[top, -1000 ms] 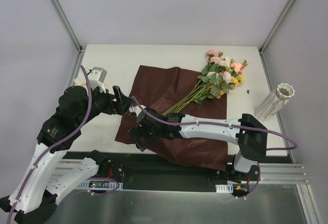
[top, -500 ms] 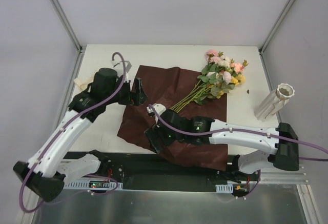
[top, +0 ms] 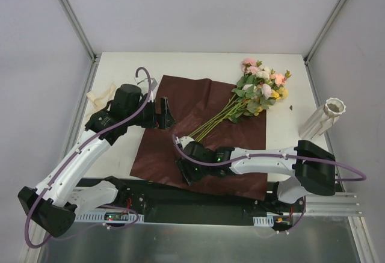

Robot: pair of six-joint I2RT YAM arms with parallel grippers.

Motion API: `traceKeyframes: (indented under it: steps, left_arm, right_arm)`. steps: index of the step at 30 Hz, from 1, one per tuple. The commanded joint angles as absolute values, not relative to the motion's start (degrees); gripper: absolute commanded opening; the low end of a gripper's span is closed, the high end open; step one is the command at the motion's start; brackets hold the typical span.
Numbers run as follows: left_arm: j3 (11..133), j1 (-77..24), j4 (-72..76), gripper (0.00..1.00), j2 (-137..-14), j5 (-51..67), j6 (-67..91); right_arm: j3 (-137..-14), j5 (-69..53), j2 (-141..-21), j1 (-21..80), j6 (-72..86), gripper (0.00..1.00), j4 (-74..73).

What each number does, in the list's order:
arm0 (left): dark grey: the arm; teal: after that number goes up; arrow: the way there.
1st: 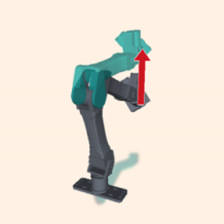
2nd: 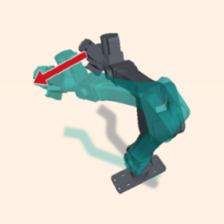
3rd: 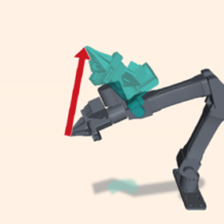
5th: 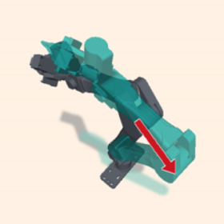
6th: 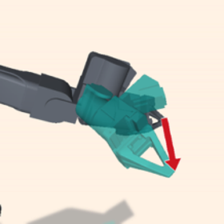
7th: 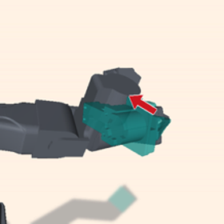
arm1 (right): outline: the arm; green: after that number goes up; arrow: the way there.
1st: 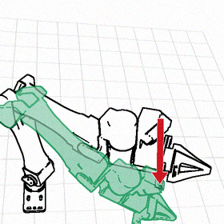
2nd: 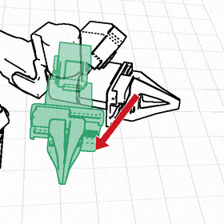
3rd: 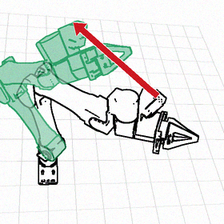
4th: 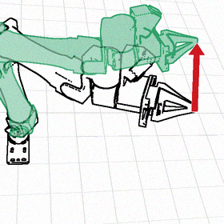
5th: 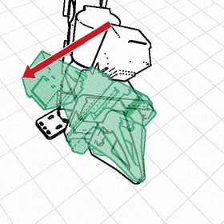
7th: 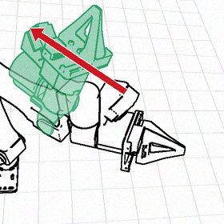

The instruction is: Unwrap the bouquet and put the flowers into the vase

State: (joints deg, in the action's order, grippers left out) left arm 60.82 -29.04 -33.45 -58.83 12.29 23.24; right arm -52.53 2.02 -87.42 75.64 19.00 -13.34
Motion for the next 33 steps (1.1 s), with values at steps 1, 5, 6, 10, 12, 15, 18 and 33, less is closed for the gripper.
traceKeyframes:
  steps: [1,5,6,10,12,15,18,33]
  left_arm:
    - [59.07,-29.00,-31.47,0.89,-56.34,10.63,24.34]
    - [58.10,-29.00,-29.45,0.90,-58.00,14.14,24.08]
    - [58.01,-29.00,-28.92,0.89,-58.62,15.02,24.26]
    - [59.67,-29.00,-25.14,0.87,-65.80,21.96,24.08]
    - [61.43,-29.27,-23.74,0.80,-70.03,26.69,23.30]
    - [65.64,-30.67,-22.94,0.77,-79.17,28.29,21.45]
    - [71.61,-32.33,-22.76,0.67,-89.36,30.14,19.96]
    - [102.13,-41.13,-32.52,0.30,-121.72,22.68,9.85]
  right_arm:
    - [-51.07,3.86,-82.81,74.80,21.00,0.50,-11.33]
    - [-45.37,11.23,-71.41,72.34,21.97,0.52,-15.46]
    - [-44.39,12.90,-69.28,70.85,22.58,0.54,-18.25]
    - [-39.38,20.38,-57.94,64.09,29.17,0.55,-27.58]
    - [-36.32,19.34,-50.74,58.22,30.93,0.57,-30.22]
    - [-34.37,17.84,-41.42,51.97,31.38,0.58,-33.12]
    - [-34.01,18.19,-33.50,48.27,30.94,0.58,-37.59]
    - [-34.37,19.24,-23.03,47.02,31.90,0.57,-47.37]
